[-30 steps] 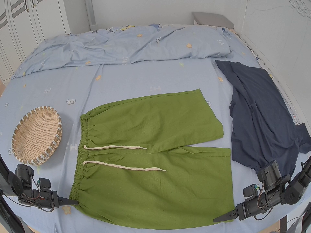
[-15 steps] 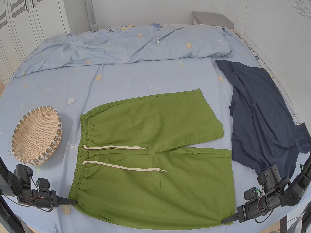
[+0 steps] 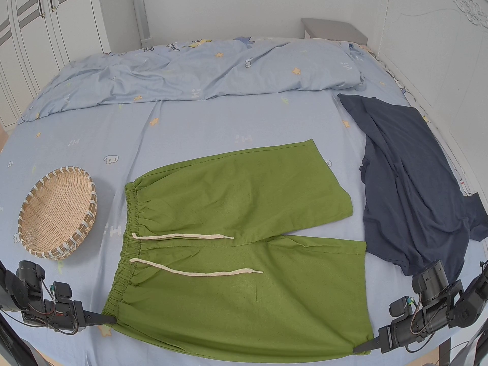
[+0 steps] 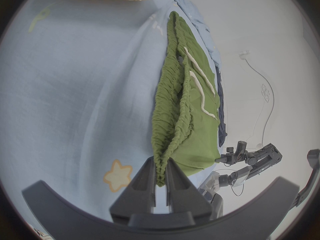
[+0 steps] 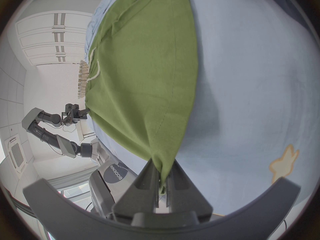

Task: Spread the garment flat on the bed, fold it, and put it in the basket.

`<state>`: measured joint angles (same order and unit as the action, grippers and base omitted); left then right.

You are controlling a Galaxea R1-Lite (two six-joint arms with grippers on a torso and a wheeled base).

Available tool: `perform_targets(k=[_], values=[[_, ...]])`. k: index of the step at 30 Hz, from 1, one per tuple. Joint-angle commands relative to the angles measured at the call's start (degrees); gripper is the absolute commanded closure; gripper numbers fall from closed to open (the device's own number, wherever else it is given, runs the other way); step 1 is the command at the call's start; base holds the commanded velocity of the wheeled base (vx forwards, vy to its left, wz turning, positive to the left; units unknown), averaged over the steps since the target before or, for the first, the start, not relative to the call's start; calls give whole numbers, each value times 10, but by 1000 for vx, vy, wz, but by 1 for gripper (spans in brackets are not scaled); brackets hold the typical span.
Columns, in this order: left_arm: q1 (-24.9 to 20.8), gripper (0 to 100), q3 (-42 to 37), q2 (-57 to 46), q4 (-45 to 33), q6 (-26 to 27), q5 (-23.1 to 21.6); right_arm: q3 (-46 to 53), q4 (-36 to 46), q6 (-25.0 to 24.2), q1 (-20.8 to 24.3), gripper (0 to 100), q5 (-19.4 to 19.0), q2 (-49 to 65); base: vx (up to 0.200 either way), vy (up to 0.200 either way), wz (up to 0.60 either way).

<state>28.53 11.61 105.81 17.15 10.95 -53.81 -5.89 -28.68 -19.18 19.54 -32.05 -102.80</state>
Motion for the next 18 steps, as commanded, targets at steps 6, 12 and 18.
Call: perform_targets(k=[6, 12, 18], values=[[-67, 100, 143, -175, -187, -184, -2, -173, 179, -3, -32, 100, 5, 132, 0, 0, 0], [-96, 100, 242, -178, -243, -241, -1, -338, 318, 10, -60, 100, 5, 147, 0, 0, 0], [-118, 100, 342, -154, -251, -338, 5, -479, 395, 26, -74, 100, 5, 134, 0, 0, 0]])
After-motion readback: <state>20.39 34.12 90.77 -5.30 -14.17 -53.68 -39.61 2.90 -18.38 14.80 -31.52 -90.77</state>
